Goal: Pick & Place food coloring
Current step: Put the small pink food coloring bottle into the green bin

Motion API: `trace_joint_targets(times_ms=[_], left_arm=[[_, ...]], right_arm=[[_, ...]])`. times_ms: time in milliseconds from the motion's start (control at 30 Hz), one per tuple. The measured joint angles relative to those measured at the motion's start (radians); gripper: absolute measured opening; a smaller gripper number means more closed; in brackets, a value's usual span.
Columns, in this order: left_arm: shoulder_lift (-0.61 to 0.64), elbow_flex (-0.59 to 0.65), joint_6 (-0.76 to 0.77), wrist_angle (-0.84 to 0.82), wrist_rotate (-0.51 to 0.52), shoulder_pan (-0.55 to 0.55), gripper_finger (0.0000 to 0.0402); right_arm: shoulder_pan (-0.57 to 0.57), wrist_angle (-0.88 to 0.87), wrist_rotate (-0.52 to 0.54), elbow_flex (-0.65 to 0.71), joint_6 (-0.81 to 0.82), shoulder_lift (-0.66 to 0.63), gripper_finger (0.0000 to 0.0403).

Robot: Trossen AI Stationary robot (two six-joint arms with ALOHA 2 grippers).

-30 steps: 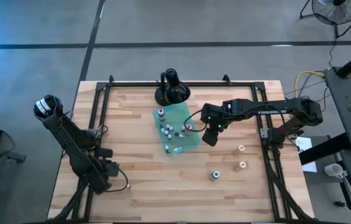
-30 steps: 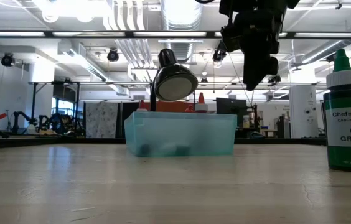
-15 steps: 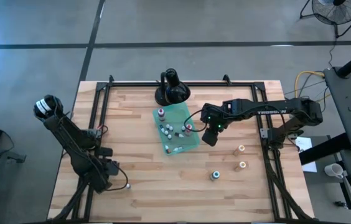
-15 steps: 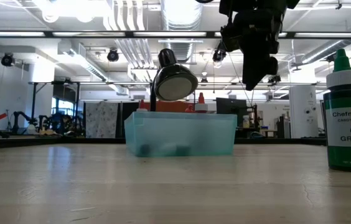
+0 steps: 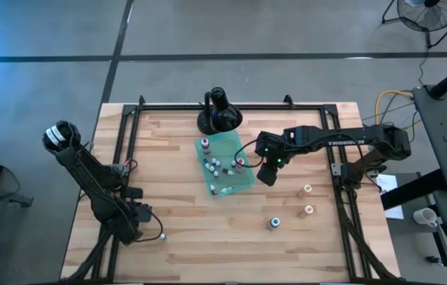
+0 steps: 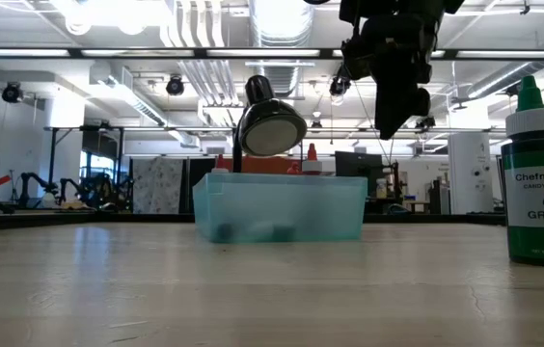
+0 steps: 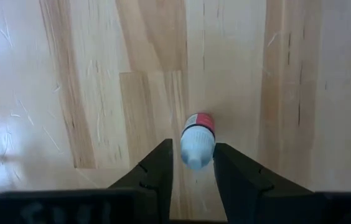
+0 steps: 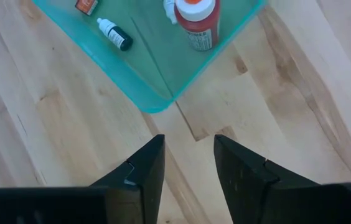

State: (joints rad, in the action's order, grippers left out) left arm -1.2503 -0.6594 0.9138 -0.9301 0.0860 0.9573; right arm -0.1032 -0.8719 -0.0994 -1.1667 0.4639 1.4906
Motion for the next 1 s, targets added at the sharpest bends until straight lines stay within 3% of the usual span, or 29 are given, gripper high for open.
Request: trace_joint_targets(times_ms=[233, 1000], left_arm=[[0.000, 0.000, 0.000, 0.007, 0.002, 0.000, 0.0062], [0.019, -0.007, 0.061, 0.019, 0.006, 0.000, 0.0065]], right_arm=[[0.000, 0.019, 0.022, 0.000, 0.000, 0.000, 0.0131], [0.000, 0.025, 0.024, 0.000, 0.007, 0.000, 0.0132]])
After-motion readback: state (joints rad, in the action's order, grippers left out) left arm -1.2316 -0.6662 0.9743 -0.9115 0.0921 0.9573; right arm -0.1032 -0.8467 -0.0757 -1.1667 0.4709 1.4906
